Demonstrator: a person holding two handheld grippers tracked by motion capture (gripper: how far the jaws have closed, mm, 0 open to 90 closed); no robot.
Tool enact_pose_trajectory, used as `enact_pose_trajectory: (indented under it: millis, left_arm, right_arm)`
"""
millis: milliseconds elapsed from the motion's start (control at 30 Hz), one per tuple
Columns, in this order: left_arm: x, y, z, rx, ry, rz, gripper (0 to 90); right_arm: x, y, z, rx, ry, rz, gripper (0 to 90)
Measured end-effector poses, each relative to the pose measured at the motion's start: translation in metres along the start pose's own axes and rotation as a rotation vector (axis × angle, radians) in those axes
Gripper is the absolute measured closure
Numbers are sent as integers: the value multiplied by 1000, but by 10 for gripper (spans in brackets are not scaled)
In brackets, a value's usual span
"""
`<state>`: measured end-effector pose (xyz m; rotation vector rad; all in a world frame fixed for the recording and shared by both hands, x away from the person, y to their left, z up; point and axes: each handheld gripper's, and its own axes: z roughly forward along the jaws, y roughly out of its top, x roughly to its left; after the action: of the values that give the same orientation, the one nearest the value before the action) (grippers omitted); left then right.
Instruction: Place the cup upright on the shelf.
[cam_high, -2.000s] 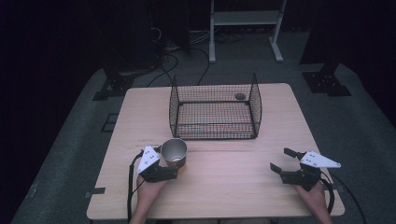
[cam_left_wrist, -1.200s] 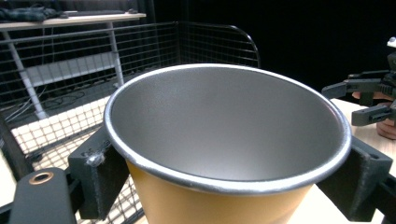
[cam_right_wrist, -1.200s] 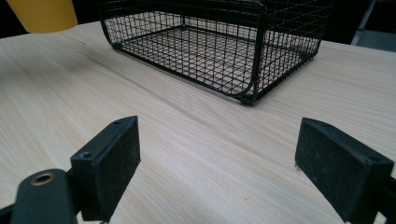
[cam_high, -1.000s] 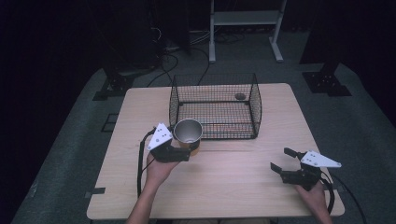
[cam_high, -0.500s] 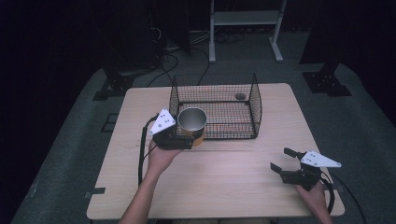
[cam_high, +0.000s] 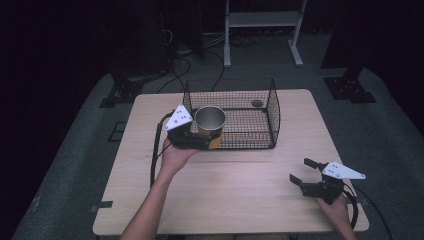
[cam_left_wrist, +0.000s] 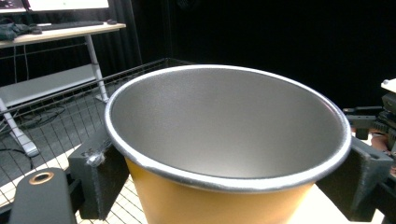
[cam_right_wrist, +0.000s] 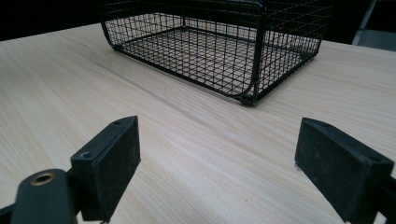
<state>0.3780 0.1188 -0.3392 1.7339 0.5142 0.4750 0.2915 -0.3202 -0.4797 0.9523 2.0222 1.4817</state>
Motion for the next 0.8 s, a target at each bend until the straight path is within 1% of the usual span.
enact_pose_trajectory:
  millis: [267,500,800]
  left_arm:
    - [6,12,14,-6,-11,9,132]
    - [12,21,26,-13,-30,3,132]
    - [19,26,46,5,-35,1,132]
  right_arm:
    - [0,0,0,-2,-1,0,131]
    - [0,0,0,-4,0,-1,131]
    - [0,0,0,-5,5,-1,131]
